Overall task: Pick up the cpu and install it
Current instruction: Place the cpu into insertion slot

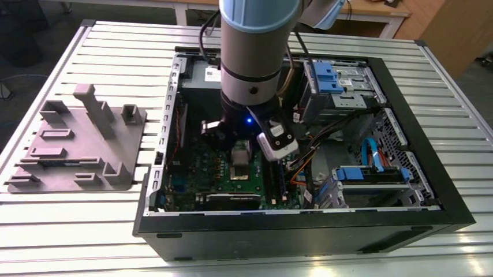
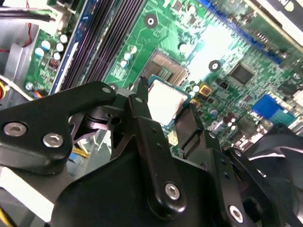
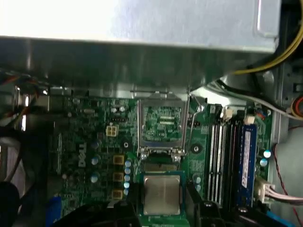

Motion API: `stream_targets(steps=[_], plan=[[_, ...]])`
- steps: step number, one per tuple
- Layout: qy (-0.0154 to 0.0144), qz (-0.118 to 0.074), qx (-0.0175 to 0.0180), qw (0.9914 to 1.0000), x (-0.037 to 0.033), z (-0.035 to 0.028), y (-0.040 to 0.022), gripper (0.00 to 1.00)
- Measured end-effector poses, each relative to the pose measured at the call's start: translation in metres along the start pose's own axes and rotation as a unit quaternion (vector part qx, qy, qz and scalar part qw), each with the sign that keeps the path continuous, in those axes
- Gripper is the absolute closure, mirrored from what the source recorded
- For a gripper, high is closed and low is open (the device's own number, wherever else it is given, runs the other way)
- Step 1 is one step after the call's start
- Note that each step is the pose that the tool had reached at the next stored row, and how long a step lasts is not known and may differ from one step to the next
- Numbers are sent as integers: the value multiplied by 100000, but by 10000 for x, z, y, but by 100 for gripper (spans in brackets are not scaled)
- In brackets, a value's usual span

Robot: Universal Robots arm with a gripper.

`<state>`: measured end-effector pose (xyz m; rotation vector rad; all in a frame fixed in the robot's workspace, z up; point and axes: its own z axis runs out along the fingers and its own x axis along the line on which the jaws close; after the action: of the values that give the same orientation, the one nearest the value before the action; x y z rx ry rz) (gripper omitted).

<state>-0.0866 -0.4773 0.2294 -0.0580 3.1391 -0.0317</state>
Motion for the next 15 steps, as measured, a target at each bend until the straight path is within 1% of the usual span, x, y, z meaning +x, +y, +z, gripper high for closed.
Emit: stream_targets(steps=[1,2,3,5,13,15], plan=[[6,247,221,99999,-1,4,0,53],[19,667,302,99997,-2,9,1,53],[25,934,310,99995,-7,16,2,53],[30,1303,304,99991,-18,52,2,53],[33,1402,294,99990,-16,198,-19,53],[42,1397,312,99990,-16,221,-31,53]])
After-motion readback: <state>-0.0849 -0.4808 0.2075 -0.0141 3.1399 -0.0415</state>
